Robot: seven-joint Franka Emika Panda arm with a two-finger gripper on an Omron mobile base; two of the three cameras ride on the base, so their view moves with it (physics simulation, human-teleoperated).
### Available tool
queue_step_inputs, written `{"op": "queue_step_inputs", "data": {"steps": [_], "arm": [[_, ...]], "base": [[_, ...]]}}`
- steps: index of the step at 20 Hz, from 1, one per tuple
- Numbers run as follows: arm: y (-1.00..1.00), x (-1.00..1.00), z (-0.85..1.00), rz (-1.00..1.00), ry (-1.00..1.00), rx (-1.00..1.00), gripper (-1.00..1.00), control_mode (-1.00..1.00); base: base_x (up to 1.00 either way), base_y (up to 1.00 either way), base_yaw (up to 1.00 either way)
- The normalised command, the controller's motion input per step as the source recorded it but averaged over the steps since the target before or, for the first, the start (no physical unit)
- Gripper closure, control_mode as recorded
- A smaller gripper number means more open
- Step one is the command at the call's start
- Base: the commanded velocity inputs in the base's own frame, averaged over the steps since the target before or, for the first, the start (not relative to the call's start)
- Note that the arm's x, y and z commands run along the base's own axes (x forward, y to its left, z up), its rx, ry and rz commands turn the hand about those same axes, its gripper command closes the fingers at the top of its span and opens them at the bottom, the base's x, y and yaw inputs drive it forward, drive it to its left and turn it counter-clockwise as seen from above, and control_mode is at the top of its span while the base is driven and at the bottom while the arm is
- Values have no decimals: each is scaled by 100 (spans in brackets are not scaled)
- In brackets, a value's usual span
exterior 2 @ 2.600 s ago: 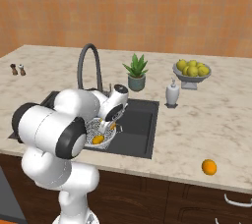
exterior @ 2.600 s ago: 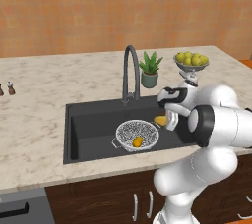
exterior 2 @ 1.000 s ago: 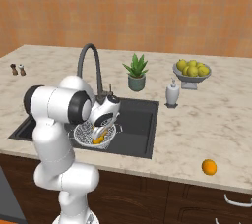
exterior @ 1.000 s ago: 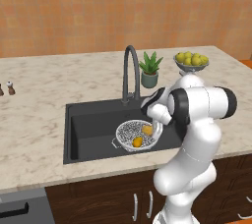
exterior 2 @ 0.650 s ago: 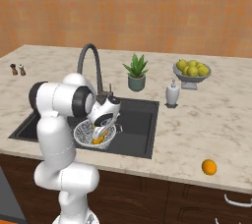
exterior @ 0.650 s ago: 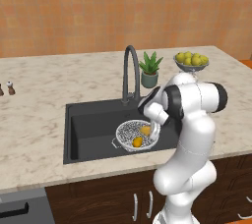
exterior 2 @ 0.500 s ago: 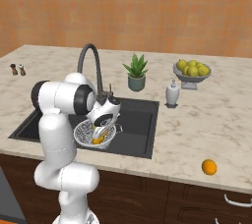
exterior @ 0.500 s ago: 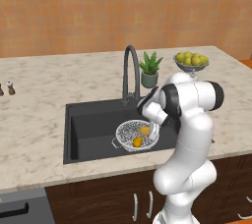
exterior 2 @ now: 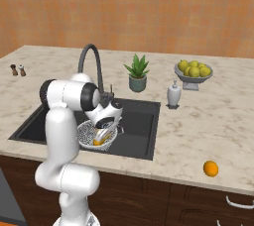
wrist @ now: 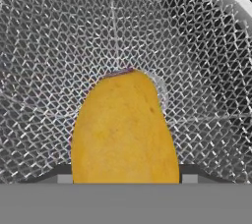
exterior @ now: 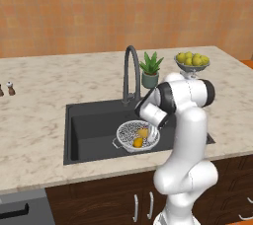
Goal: Put the colander in the sink, put the orange, mango, mango in the colander, and turn on the sink faucet and pour water over the colander.
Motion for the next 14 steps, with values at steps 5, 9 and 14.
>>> {"op": "queue_step_inputs", "data": {"steps": [5, 9, 14], "arm": [[0, 22, -25, 0, 1, -2, 100, -100], [0, 19, -15, 0, 0, -4, 100, -100], [2, 2, 2, 0, 0, -6, -100, -100]], "base": [[0, 0, 0], [0, 0, 0], [0, 0, 0]]}}
